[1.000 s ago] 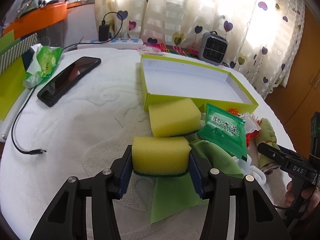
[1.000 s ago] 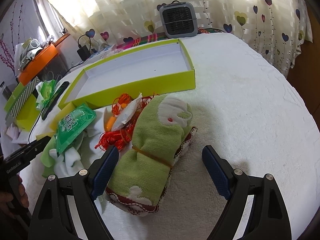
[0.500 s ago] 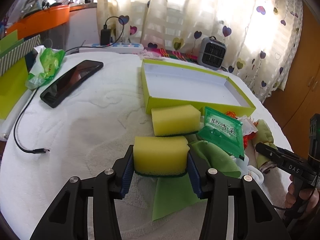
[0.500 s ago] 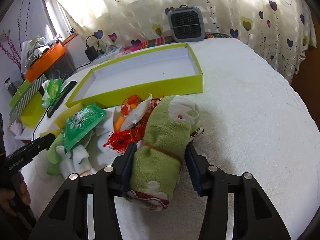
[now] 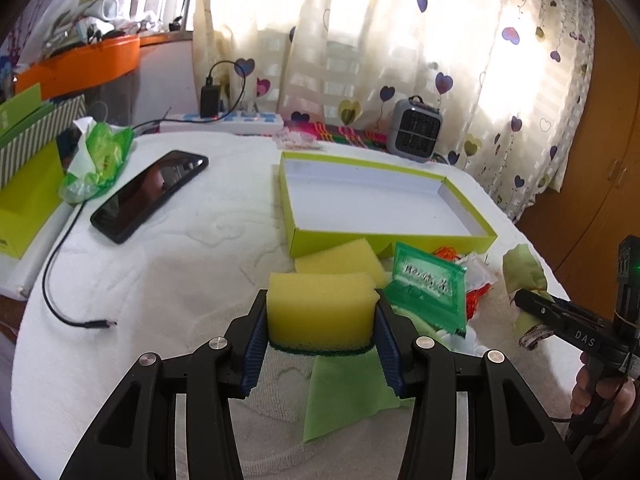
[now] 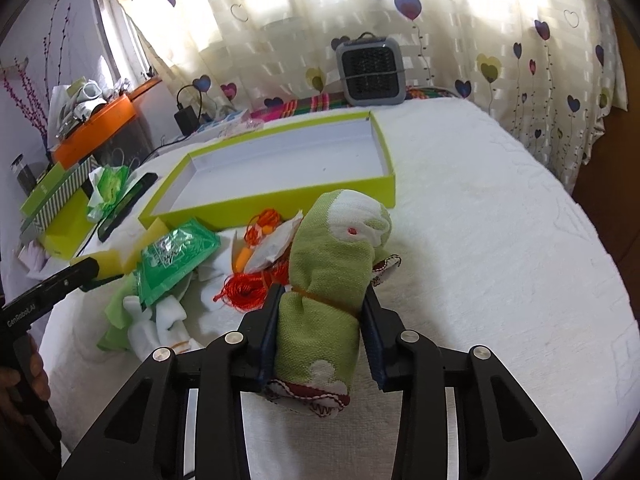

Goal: Organize soft objects
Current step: 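Carry the sponge and towel into the green box lid and release both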

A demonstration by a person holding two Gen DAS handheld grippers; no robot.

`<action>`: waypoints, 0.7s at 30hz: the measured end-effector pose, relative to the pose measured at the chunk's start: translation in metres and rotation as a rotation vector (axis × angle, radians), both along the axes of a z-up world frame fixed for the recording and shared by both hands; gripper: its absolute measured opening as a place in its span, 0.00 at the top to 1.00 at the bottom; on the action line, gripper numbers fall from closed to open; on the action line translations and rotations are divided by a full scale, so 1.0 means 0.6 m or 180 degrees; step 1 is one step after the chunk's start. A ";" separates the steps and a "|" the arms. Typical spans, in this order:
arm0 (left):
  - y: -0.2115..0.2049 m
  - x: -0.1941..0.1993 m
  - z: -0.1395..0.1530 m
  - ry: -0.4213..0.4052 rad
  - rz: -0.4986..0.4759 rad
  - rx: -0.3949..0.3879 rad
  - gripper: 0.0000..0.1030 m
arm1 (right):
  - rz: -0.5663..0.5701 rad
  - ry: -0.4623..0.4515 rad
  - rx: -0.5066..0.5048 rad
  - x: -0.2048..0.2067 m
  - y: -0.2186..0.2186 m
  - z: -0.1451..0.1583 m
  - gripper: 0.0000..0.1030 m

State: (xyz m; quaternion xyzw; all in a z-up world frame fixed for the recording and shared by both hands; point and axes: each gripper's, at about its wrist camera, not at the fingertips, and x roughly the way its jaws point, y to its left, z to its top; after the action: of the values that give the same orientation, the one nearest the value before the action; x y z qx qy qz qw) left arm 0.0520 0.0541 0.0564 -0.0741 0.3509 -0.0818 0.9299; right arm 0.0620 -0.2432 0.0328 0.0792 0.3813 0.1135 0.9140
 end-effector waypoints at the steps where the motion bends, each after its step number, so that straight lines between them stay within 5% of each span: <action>1: 0.000 0.002 0.003 -0.0014 0.0002 -0.0002 0.55 | -0.0006 -0.0021 0.0000 0.001 -0.002 0.005 0.63; 21: -0.003 0.137 0.052 -0.0123 -0.0166 0.0051 0.54 | 0.0114 -0.0103 -0.0166 0.097 0.001 0.048 0.63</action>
State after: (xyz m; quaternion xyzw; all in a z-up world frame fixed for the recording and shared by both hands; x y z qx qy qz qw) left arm 0.1345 0.0525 0.0874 -0.0558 0.3353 -0.1046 0.9346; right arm 0.1200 -0.2424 0.0615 0.0467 0.3706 0.1211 0.9197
